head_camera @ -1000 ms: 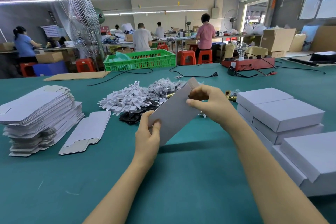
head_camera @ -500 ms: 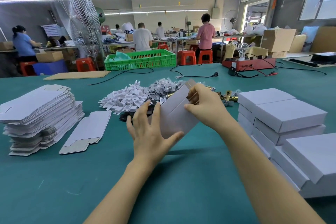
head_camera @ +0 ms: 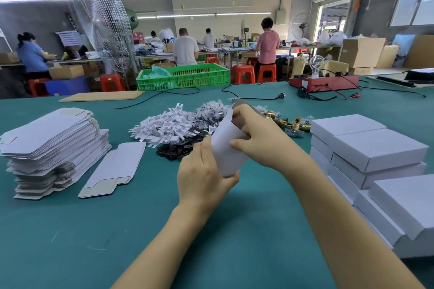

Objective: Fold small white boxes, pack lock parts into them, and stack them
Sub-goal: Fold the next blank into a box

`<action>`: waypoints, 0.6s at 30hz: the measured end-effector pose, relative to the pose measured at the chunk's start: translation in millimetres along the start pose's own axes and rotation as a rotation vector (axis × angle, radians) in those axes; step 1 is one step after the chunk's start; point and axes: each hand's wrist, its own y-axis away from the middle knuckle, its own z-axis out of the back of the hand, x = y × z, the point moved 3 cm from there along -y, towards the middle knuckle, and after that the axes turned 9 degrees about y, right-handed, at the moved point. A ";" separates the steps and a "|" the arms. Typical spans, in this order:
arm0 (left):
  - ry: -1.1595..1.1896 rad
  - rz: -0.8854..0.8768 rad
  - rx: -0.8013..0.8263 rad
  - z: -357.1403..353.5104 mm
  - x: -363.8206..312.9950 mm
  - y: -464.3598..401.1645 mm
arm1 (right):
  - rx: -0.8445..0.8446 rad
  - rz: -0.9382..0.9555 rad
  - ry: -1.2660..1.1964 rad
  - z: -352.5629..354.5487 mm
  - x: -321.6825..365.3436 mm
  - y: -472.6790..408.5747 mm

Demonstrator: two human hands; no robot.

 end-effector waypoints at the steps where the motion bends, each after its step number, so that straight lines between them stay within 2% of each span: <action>1: 0.021 0.013 0.019 -0.2 -2.6 0.3 | -0.032 0.005 0.015 0.8 0.8 -0.2; 9: 0.288 0.096 0.003 3.4 -5.2 -7.3 | -0.078 0.073 -0.022 9.3 -8.1 -0.2; 15: 0.556 0.127 0.106 3.1 -6.4 -11.7 | -0.115 0.137 -0.080 12.5 -5.5 0.1; 18: 0.735 0.211 0.115 3.2 -6.1 -13.2 | -0.193 0.167 -0.065 9.8 -2.9 -1.2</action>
